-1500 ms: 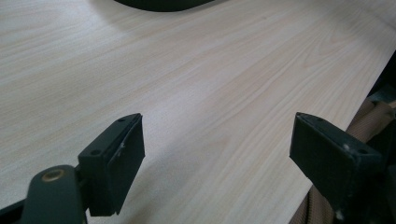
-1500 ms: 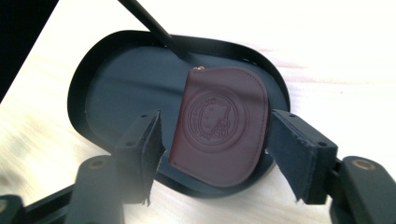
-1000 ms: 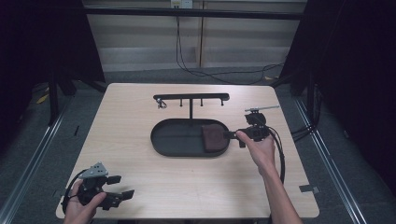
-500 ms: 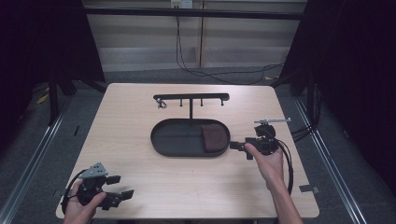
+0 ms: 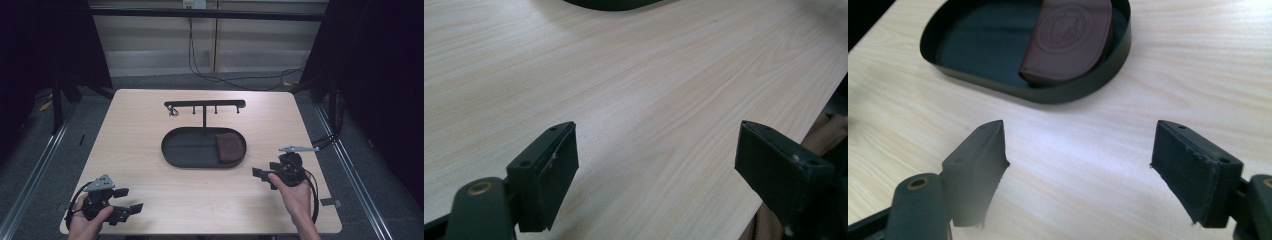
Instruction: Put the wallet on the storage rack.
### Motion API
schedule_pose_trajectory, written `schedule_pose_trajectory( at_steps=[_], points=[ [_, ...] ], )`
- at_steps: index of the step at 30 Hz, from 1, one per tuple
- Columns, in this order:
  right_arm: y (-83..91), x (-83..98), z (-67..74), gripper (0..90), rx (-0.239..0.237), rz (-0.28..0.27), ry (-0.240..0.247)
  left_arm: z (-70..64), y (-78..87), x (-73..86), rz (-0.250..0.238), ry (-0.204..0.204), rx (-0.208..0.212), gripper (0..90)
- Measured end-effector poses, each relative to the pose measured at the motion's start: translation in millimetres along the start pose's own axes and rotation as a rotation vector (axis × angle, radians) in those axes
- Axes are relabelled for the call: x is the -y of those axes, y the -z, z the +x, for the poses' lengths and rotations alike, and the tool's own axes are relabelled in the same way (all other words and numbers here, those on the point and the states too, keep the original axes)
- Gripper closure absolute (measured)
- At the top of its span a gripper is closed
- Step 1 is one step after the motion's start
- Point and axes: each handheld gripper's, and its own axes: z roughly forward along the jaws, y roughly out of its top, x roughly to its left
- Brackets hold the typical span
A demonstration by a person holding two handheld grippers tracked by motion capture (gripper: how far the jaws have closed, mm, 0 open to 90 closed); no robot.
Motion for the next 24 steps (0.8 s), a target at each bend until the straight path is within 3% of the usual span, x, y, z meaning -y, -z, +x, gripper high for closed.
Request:
schedule_pose_trajectory(
  at_steps=[15, 17, 19, 21, 24],
  points=[
    [11.4, 50.6, 12.2, 21.8, 0.03, -0.008, 0.055, 3.2, -0.2, -0.5, 0.003, 0.005, 0.003, 17.3],
    [11.9, 58.9, 13.1, 22.0, 0.052, -0.035, 0.063, 2.3, -0.1, 0.4, -0.004, 0.036, 0.012, 17.3],
    [9.3, 63.6, 12.7, 21.6, 0.042, -0.025, 0.056, -1.4, -0.2, 0.1, -0.001, 0.016, 0.034, 17.3],
    [7.1, 66.5, 13.0, 21.0, 0.053, -0.021, 0.06, -4.4, 0.2, -1.4, -0.002, -0.019, 0.011, 17.3],
    [3.8, 66.8, 9.8, 19.7, 0.051, -0.017, 0.066, -0.8, 0.2, -1.0, -0.002, -0.005, 0.017, 17.3]
  ],
)
